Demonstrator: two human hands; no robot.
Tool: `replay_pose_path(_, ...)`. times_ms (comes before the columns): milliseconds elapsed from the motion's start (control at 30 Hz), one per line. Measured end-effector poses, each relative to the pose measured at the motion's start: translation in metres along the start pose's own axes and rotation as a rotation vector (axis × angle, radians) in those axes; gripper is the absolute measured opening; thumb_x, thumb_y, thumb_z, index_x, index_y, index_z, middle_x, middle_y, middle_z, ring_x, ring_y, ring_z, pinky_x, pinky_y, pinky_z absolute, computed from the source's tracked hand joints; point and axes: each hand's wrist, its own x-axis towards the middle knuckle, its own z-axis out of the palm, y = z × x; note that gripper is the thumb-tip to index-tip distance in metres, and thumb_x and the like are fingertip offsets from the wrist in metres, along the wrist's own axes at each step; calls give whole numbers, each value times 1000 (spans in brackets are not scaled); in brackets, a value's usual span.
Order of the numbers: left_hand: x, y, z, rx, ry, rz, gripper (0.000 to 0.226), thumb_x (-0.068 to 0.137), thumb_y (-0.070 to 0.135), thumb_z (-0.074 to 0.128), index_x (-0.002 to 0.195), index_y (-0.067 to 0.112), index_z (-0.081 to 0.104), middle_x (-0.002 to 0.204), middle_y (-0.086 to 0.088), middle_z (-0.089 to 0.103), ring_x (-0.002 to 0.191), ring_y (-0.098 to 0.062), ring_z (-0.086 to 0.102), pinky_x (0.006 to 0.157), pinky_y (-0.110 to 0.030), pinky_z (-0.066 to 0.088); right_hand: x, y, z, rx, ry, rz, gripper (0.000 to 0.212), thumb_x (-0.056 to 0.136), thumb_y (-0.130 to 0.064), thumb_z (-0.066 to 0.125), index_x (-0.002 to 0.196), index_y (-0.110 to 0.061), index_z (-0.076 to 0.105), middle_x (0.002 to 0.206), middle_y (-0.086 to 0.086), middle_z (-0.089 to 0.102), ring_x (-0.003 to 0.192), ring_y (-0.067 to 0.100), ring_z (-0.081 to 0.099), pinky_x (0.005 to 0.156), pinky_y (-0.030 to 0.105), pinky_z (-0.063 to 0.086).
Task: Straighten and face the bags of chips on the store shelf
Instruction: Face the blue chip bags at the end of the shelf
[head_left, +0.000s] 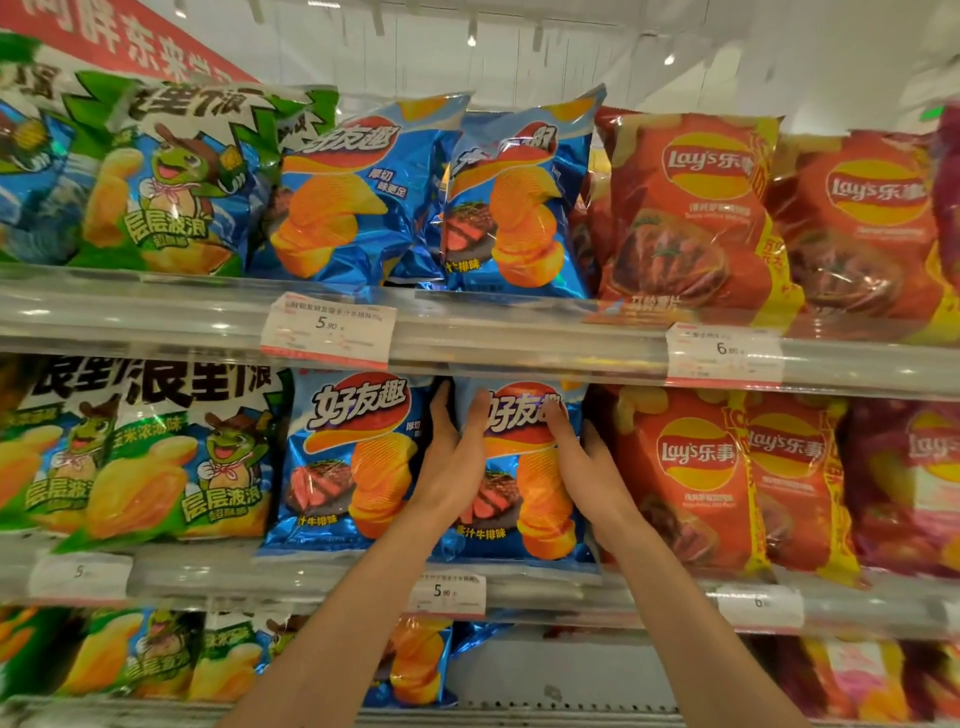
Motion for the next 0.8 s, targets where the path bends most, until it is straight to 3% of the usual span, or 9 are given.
replay_pose_path(167,9,-6,2,21,44,50,67,99,63,33,159,38,15,155,4,43,137,-21,47,99,-26,37,8,3,8,-60,65,-12,72,87,-75,46,141,-29,45,128,-2,64,111,17,63,100,40,50)
replay_pose_path(300,19,-9,6,25,86,92,60,101,58,33,156,34,27,136,8,55,128,-20,55,87,-17,41,15,-4,10,-132,155,-43,47,92,-67,47,121,-30,48,111,-6,59,103,18,58,96,35,46)
replay_pose_path(433,8,-8,5,94,57,92,62,101,61,30,158,45,9,154,4,44,136,-24,48,101,-31,40,4,1,4,-159,178,-82,63,94,-68,41,138,-23,44,120,-5,62,108,19,60,96,38,48)
replay_pose_path(533,-9,-19,-4,128,2,192,63,97,70,34,150,62,3,159,5,35,142,-20,38,114,-44,35,-19,10,-4,-171,119,-182,66,96,-67,37,153,-38,21,128,-17,55,116,10,57,98,31,44)
replay_pose_path(600,-13,-24,-5,170,-29,219,62,97,68,36,148,66,2,155,9,36,136,-18,44,110,-42,38,-29,17,-4,-238,72,-224,65,94,-70,36,151,-53,9,125,-33,53,113,-1,56,103,32,43)
replay_pose_path(633,-11,-25,-4,197,-41,221,61,98,66,37,148,67,2,154,9,35,131,-20,49,108,-42,41,-30,20,-2,-284,49,-240,65,94,-72,36,150,-57,6,128,-32,54,117,0,56,105,35,43)
replay_pose_path(733,-4,-26,0,228,-55,202,58,98,65,39,145,71,4,139,-24,49,93,-34,69,84,-56,58,-22,26,1,-429,25,-310,71,94,-72,36,152,-53,1,150,-8,44,133,12,48,111,43,41)
replay_pose_path(800,-2,-25,2,234,-46,206,57,99,63,40,142,73,5,137,-23,43,77,-33,70,75,-56,60,-17,21,1,-523,20,-343,74,97,-64,39,156,-43,0,152,1,39,133,18,47,109,35,39)
